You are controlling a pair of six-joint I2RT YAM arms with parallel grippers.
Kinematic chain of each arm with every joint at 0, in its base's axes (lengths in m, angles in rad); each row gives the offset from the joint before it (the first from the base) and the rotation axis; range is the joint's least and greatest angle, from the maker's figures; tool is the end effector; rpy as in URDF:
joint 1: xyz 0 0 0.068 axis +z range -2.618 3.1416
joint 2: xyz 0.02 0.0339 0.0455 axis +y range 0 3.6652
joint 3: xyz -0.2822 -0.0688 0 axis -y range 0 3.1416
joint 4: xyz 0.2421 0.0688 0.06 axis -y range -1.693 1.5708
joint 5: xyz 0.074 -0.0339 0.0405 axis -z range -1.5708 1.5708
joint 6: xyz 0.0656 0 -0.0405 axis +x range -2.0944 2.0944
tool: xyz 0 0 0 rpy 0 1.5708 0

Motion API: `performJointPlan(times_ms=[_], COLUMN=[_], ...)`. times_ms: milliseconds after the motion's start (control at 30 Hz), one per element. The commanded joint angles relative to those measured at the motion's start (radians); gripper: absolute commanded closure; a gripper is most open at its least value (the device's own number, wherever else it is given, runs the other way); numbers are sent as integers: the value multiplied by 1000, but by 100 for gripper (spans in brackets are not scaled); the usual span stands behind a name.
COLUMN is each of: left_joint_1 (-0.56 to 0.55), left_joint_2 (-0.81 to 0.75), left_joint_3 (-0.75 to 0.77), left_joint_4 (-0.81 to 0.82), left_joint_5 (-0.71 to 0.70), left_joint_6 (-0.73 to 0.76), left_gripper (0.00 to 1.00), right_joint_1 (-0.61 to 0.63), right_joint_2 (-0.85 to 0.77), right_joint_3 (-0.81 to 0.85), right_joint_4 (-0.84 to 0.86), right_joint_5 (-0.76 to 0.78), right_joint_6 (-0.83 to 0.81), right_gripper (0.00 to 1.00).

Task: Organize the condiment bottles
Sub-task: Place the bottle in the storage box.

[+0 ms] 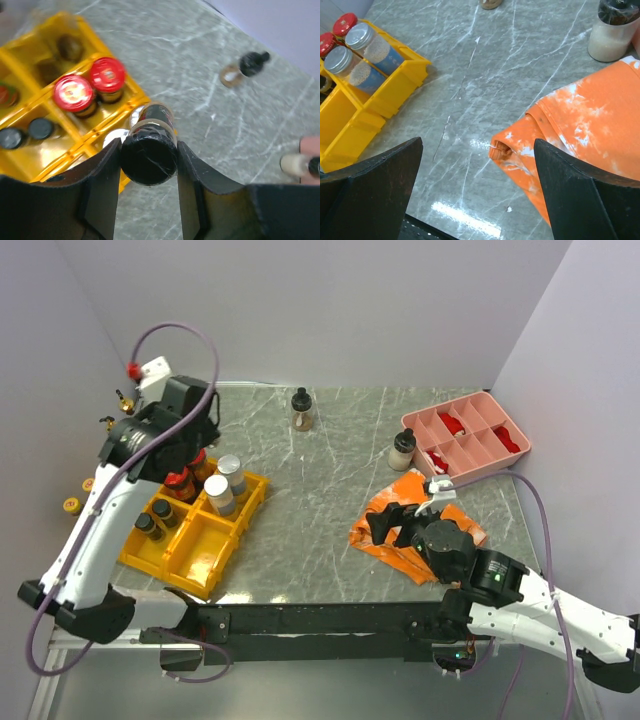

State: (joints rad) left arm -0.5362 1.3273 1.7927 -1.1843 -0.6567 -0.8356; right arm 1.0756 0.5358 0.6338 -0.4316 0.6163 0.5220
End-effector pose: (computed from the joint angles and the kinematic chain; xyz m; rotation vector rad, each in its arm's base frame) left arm 0.2235 -0.0862 0.4667 -0.6327 2.0233 -0.0497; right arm 0.0965 0.0989 0.2992 -0.1012 1.8715 0.5264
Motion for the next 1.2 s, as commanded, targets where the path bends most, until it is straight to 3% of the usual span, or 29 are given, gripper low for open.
performJointPlan(times_ms=[0,267,500,767,1000,1167], left_joint_1=[97,255,283,285,291,294], left_joint_2=[-51,-144,-244,-277,-295,-272], left_joint_3=[-58,-309,-505,-599,-670,-701], left_joint_4=[-125,-164,-138,-140,-37,-77], left_joint_5=[-47,-25,17,-43,-76,-132], left_joint_6=[-115,-246,-365,-430,-418,-502], left_gripper=[99,99,99,99,99,99], right_joint_1=[-3,-2,-2,-3,-2,-3], right_joint_2=[-23,-10,-13,-11,-10,-34], right_joint_3=[-3,-26,-37,-48,-48,-57], right_joint_4=[27,36,51,71,68,56], right_joint_5=[16,8,13,8,6,20], right_joint_6=[-10,-4,-19,-20,-24,-31], right_gripper=[0,0,0,0,0,0])
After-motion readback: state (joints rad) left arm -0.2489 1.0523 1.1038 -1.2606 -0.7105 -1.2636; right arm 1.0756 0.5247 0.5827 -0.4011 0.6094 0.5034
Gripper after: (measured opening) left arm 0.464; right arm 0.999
